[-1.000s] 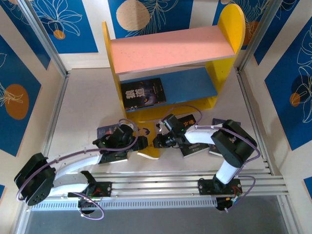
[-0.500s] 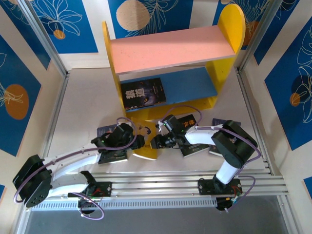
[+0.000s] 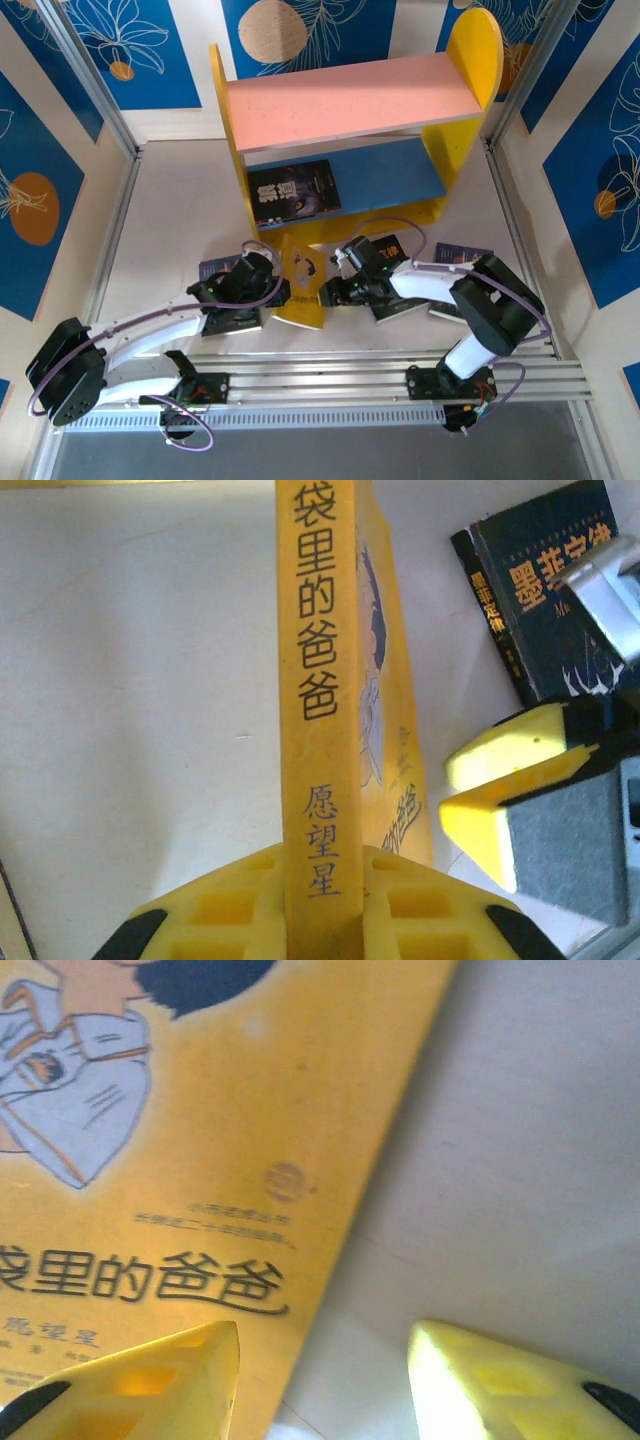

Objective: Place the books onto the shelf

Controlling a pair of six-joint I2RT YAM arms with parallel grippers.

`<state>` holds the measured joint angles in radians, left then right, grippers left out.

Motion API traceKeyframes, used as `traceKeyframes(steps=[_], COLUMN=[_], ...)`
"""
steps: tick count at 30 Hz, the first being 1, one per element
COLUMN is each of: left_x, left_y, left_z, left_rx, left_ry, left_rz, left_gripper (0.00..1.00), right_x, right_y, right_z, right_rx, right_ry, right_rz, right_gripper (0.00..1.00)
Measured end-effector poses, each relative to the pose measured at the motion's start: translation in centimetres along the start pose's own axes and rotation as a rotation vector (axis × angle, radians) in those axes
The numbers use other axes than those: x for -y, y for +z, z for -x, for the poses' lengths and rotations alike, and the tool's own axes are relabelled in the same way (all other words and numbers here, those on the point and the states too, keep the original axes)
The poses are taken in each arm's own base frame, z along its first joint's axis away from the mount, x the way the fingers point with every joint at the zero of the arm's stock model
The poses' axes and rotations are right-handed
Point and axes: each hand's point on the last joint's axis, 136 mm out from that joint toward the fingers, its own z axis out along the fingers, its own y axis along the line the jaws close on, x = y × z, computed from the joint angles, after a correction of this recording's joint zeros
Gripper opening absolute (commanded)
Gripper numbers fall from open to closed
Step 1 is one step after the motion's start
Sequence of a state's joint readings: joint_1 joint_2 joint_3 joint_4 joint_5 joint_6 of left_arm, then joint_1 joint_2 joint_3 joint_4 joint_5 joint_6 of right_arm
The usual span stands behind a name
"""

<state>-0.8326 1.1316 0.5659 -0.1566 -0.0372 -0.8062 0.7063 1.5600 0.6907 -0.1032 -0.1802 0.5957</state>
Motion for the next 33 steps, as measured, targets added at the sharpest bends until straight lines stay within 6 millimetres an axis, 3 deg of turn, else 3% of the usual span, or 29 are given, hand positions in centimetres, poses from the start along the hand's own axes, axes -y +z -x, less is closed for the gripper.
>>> traceKeyframes(steps=[4, 8, 15, 20, 25, 33], left_x=[0.5, 1.9, 5.6, 8.6, 10.0, 11.1], left_y=[-0.4, -1.6, -7.3, -10.4, -10.1, -9.0], left_z=[0.1, 0.4, 3.4, 6.7, 8.9, 11.6], left_rx=[-0.001, -0.001, 0.154, 0.334, 0.436, 0.580], left_ry=[0.040, 0.105, 0.241, 0.246, 0.191, 0.098], left_rz=[-0.026, -0.081, -0.236, -0.365, -0.410, -0.344], left_gripper=[0.01, 0.01, 0.00, 0.00, 0.00, 0.00], right_x=[0.1, -0.9, -1.6, -0.9, -1.4, -3.1], right_y=[-2.0, -5.4, -12.9, -15.6, -17.7, -20.8], right_z=[0.4, 1.8, 4.6, 5.9, 7.9, 11.1], right_rx=[0.040, 0.142, 0.371, 0.446, 0.521, 0.688], right_ry=[0.007, -0.005, -0.001, 0.041, 0.079, 0.134], right_rz=[-0.016, 0.004, 0.062, 0.085, 0.137, 0.244], right_gripper=[0.50, 0.55, 0.58, 0.57, 0.57, 0.57])
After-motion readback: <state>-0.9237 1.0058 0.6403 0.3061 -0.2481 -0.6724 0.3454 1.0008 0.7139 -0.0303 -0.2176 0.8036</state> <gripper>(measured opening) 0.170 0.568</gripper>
